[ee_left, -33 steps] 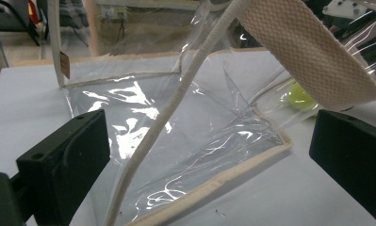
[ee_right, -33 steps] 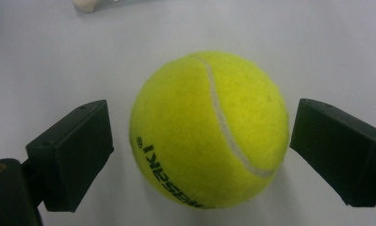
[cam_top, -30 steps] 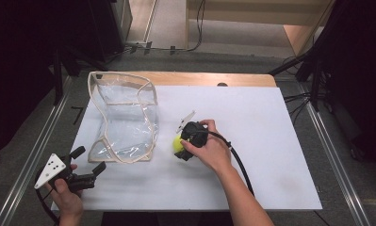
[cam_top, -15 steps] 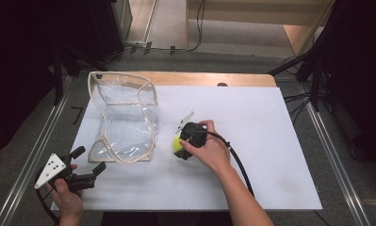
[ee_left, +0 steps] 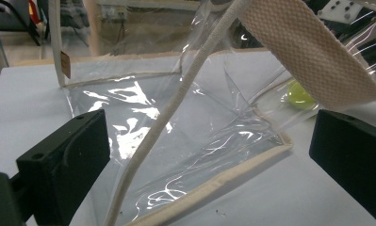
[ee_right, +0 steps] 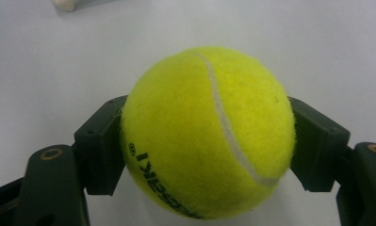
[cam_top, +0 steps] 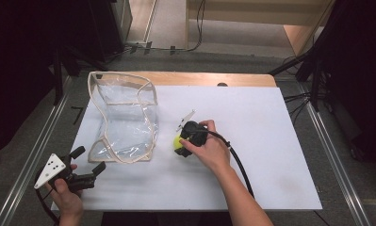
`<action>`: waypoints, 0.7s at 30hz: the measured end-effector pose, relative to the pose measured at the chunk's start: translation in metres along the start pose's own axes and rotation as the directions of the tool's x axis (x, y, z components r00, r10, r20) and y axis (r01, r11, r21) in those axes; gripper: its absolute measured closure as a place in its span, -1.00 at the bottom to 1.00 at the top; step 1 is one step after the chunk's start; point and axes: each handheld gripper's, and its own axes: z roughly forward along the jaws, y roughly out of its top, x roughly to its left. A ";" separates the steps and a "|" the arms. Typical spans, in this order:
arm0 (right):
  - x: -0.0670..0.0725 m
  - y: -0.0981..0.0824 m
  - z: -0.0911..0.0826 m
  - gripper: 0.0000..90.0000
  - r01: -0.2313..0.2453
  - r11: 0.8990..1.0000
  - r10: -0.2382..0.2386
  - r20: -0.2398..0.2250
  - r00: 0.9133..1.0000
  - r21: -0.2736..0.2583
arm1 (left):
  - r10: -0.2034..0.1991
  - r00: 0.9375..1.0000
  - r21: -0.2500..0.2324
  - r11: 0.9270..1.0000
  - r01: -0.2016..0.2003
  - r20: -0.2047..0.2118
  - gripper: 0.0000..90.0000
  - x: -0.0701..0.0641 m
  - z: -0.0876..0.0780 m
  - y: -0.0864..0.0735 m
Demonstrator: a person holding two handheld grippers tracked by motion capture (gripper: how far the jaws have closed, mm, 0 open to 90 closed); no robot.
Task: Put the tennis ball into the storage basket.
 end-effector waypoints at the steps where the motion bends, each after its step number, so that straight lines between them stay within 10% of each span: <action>1: -0.001 0.000 -0.002 -0.50 -0.005 1.000 0.005 -0.011 1.000 -0.004 | 0.000 1.000 0.000 1.000 0.000 0.000 -1.00 0.000 0.000 0.000; 21: 0.002 0.011 -0.022 -0.50 0.019 1.000 -0.020 -0.052 0.998 -0.019 | 0.000 1.000 0.000 1.000 0.000 0.001 -1.00 0.000 0.000 0.000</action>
